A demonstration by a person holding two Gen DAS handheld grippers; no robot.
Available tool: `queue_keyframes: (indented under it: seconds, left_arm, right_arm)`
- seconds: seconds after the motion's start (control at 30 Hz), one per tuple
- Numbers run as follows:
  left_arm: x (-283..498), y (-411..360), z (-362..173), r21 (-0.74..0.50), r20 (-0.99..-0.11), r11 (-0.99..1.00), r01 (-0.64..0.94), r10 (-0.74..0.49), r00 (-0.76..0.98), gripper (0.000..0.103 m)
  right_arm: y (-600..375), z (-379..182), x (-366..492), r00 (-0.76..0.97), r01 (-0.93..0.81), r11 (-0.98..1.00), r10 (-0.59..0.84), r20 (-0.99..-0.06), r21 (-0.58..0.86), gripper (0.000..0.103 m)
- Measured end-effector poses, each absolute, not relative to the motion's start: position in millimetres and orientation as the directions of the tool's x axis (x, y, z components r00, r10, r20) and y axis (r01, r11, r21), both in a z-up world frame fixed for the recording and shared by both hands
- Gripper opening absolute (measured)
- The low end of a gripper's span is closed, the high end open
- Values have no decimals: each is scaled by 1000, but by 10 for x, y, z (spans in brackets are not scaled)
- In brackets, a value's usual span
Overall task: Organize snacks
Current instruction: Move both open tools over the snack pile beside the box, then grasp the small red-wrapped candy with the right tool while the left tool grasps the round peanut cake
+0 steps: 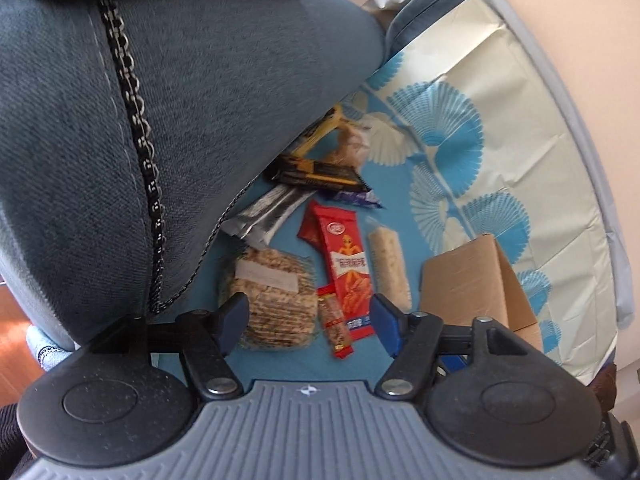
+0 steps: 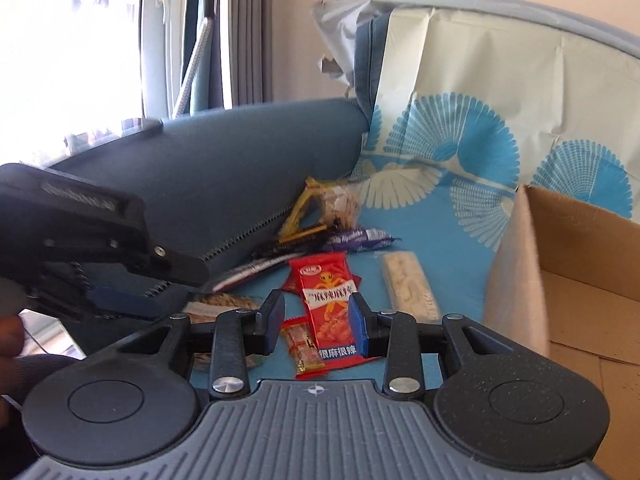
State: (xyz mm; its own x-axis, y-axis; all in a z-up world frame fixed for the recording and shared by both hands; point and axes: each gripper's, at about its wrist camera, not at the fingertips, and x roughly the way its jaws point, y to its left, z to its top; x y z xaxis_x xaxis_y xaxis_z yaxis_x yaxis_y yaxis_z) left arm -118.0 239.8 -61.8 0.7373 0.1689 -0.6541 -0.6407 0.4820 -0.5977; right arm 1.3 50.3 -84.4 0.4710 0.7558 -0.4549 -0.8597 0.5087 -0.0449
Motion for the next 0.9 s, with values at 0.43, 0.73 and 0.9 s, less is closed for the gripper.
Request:
queue_keyframes:
  seconds: [0.43, 0.73, 0.9]
  left_arm:
    - [-894, 2378, -723, -465, -771, 500, -730, 176, 612, 86]
    - [-858, 2394, -744, -471, -777, 495, -730, 160, 609, 86]
    - [-897, 2417, -749, -503, -764, 491, -711, 131, 632, 86]
  right_arm:
    - [992, -1352, 162, 411, -893, 436, 689, -597, -111, 43]
    - [888, -1321, 170, 385, -905, 413, 698, -604, -99, 21]
    - [790, -1280, 101, 384, -900, 426, 683, -621, -88, 20]
